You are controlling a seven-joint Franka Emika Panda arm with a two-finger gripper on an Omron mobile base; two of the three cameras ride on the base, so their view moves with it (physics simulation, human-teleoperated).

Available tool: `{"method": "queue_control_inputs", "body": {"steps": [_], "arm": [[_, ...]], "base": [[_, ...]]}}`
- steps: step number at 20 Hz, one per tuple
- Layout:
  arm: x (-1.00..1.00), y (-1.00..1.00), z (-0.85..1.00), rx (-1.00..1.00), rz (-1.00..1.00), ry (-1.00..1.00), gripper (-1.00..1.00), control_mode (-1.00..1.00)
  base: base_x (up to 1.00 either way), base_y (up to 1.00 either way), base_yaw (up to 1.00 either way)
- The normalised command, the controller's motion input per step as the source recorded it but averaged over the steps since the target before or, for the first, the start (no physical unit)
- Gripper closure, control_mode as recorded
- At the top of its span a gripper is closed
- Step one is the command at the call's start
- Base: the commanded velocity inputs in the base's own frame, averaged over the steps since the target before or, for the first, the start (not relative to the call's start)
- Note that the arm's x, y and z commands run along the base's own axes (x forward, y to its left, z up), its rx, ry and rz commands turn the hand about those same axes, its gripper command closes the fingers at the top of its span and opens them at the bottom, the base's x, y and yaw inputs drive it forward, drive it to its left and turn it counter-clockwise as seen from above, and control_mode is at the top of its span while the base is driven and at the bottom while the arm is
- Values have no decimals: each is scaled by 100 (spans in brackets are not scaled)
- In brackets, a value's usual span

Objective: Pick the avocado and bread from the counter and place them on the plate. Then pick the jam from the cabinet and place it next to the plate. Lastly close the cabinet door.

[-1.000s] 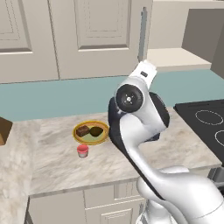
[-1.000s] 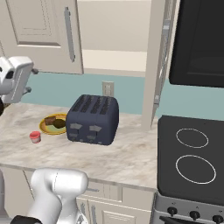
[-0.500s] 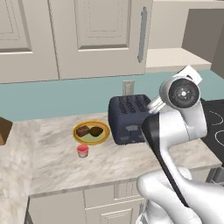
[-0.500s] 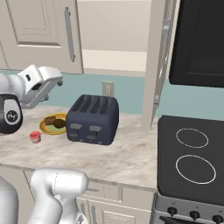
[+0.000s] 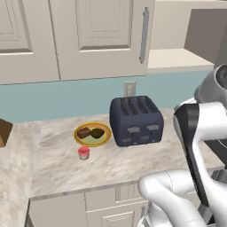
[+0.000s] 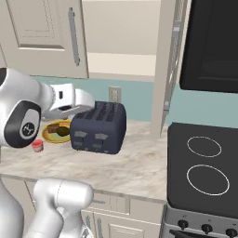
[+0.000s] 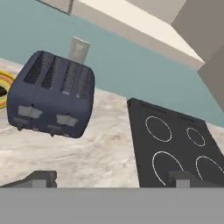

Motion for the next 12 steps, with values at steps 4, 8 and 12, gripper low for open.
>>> {"method": "queue_control_inputs", "body": {"steps": [4,8,12], "arm": [[-47,-10,-49,31,-20,25,-100,-100],[-38,-17,-36,32,-17,16,-100,-100],[-25,-2,-44,33,-7,5,-100,-100]], "base": [[0,0,0],[0,0,0],[0,0,0]]}}
